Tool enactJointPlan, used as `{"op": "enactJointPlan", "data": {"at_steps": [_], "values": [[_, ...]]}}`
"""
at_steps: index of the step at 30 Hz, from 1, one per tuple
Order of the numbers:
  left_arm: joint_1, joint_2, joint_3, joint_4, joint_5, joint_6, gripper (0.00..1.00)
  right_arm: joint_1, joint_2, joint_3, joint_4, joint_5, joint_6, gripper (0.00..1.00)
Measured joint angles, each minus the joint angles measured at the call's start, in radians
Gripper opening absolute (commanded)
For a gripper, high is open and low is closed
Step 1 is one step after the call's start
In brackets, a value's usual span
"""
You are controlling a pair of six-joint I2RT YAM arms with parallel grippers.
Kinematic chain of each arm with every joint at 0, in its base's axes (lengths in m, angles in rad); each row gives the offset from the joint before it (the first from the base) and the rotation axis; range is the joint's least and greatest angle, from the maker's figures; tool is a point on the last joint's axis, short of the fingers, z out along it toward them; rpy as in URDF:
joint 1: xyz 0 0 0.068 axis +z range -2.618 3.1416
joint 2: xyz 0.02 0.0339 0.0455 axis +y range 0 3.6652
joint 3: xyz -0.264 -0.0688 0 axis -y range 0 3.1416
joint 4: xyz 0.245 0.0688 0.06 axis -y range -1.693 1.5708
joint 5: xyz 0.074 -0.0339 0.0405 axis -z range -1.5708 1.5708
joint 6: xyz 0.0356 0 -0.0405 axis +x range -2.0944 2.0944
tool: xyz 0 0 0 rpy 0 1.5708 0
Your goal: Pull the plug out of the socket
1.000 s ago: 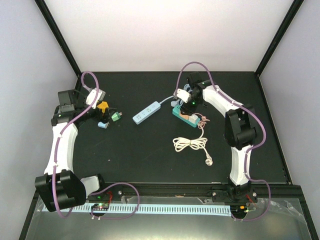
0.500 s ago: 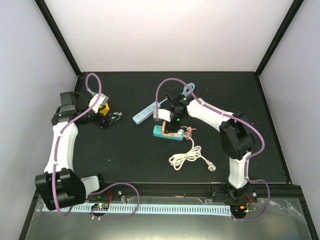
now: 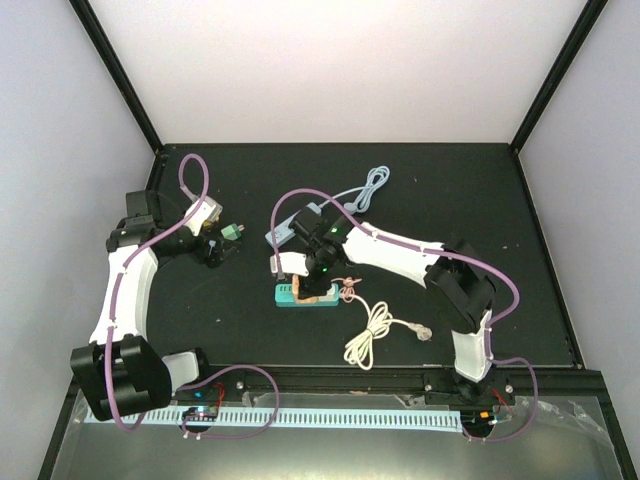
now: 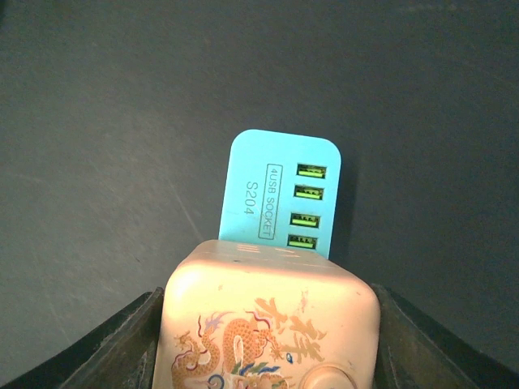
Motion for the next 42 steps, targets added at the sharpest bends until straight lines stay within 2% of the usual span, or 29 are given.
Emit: {"op": "enactJointPlan", "data": {"at_steps": [6, 11, 17, 21, 31, 36, 42], "values": [[0.000, -0.002, -0.028, -0.021, 0.022, 0.046, 0.99, 0.026, -0.001, 0.000, 0.002, -0.014, 0.048, 0.93], [-0.001, -0.013, -0.067, -0.033, 0.034, 0.084, 0.99, 0.013, -0.030, -0.006, 0.006, -0.037, 0.074, 0.99], [-0.028, -0.034, -0.093, -0.036, 0.043, 0.118, 0.99, -0.024, -0.136, -0.016, 0.018, -0.109, 0.092, 0.99], [-0.079, -0.035, -0.094, -0.051, 0.039, 0.151, 0.99, -0.085, -0.211, -0.081, 0.040, -0.158, 0.092, 0.99], [-0.336, -0.035, -0.172, -0.041, -0.031, 0.180, 0.99, -0.195, -0.288, -0.371, 0.121, -0.224, 0.045, 0.92], [-0.484, -0.026, -0.211, 0.021, -0.094, 0.162, 0.98, -0.199, -0.288, -0.433, 0.201, -0.243, 0.042, 0.88], [-0.584, 0.036, -0.235, 0.125, -0.156, 0.123, 0.98, -0.199, -0.287, -0.474, 0.313, -0.269, 0.042, 0.81]]}}
